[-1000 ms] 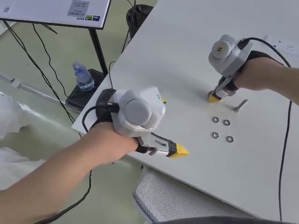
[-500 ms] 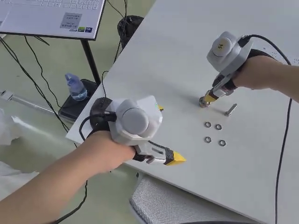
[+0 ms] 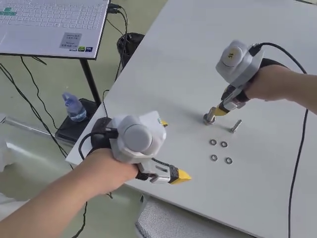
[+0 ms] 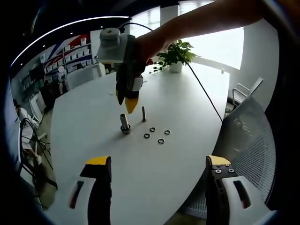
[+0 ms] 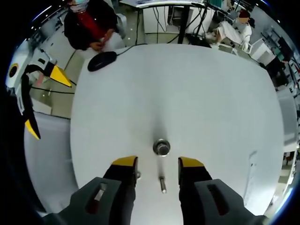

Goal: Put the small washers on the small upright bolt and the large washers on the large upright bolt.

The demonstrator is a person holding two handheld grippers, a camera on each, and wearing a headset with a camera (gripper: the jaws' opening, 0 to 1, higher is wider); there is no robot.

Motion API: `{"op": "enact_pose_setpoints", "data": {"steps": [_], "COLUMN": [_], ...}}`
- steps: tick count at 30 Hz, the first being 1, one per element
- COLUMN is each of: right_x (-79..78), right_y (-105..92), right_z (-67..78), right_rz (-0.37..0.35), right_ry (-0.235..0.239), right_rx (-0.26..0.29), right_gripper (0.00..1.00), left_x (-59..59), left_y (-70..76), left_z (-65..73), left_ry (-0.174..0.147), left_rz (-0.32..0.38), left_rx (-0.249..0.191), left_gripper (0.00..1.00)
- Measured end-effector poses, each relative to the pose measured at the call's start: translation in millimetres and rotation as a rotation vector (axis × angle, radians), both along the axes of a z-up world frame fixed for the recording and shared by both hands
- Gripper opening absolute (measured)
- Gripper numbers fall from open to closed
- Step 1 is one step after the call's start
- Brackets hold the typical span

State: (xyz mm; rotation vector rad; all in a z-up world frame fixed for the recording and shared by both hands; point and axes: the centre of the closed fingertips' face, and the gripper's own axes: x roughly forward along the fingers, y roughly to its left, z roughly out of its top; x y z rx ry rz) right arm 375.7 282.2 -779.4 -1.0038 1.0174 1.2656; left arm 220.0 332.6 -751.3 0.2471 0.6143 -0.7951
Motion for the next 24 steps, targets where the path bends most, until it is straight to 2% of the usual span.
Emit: {"op": "enact_pose_setpoints", "data": {"steps": [9, 24], "right_x": [-19.6, -37.1], "right_y": [-10.9, -34.3], "right_z": [-2.0, -6.9], "right_rz": [0.022, 0.008], "right_ry": [0.009, 0.031], "right_rx": [-0.017, -0.014], "right_gripper": [0.36, 0.34], "left_x": [-6.1, 0.4], "left_y": [-2.0, -1.1], "left_z": [-5.4, -4.4], "left_ry": [0.01, 0.001], "left_rz": [-0.011, -0.009], "left_rx": [-0.005, -0.009], "left_gripper": [0.82, 0.82]}}
